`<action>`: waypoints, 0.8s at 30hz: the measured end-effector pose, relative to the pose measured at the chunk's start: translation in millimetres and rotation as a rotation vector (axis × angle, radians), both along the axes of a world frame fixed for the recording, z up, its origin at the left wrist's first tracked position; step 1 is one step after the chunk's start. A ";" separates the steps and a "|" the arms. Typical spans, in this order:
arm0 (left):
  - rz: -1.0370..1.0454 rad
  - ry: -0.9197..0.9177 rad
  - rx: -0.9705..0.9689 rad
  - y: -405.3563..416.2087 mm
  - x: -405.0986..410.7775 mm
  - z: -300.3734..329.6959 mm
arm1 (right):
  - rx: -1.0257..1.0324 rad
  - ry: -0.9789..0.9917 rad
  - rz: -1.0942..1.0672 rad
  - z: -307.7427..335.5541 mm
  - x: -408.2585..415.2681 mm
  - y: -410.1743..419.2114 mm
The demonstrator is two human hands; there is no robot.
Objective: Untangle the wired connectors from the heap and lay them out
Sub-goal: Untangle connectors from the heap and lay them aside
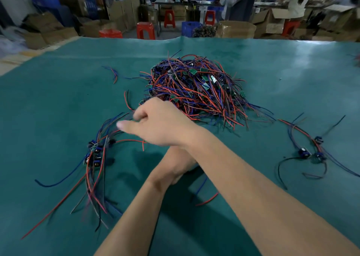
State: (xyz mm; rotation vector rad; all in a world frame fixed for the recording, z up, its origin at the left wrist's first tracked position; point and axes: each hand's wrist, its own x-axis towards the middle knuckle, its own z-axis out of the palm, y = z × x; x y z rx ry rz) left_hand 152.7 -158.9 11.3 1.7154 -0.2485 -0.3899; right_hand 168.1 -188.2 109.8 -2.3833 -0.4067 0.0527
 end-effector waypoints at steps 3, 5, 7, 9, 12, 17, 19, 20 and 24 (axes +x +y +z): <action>-0.047 -0.081 -0.194 -5.8 -1.1 8.4 | 0.017 -0.179 -0.195 -5.2 20.3 -24.0; -0.096 -0.079 -0.240 -8.8 -1.0 10.3 | 0.110 -0.270 -0.433 -12.3 32.1 -50.1; -0.111 -0.058 -0.224 -9.4 1.0 10.4 | 0.061 -0.305 -0.612 -22.7 41.7 -79.8; -0.106 -0.037 -0.241 -8.9 2.1 9.4 | 0.004 -0.229 -0.644 -34.9 47.7 -105.0; -0.095 -0.018 -0.262 -8.5 0.9 9.6 | 0.035 -0.143 -0.596 -52.9 50.1 -126.8; -0.089 0.007 -0.289 -8.1 0.4 10.7 | 0.334 -0.259 -0.667 -59.8 44.9 -154.4; -0.082 0.017 -0.290 -8.0 0.1 11.0 | 0.484 -0.308 -0.690 -56.8 38.9 -165.6; -0.081 0.018 -0.288 -8.0 0.2 10.7 | 0.563 -0.342 -0.694 -53.6 34.5 -170.3; -0.085 0.022 -0.290 -7.7 0.8 10.7 | 0.882 -0.428 -0.737 -37.3 8.4 -181.5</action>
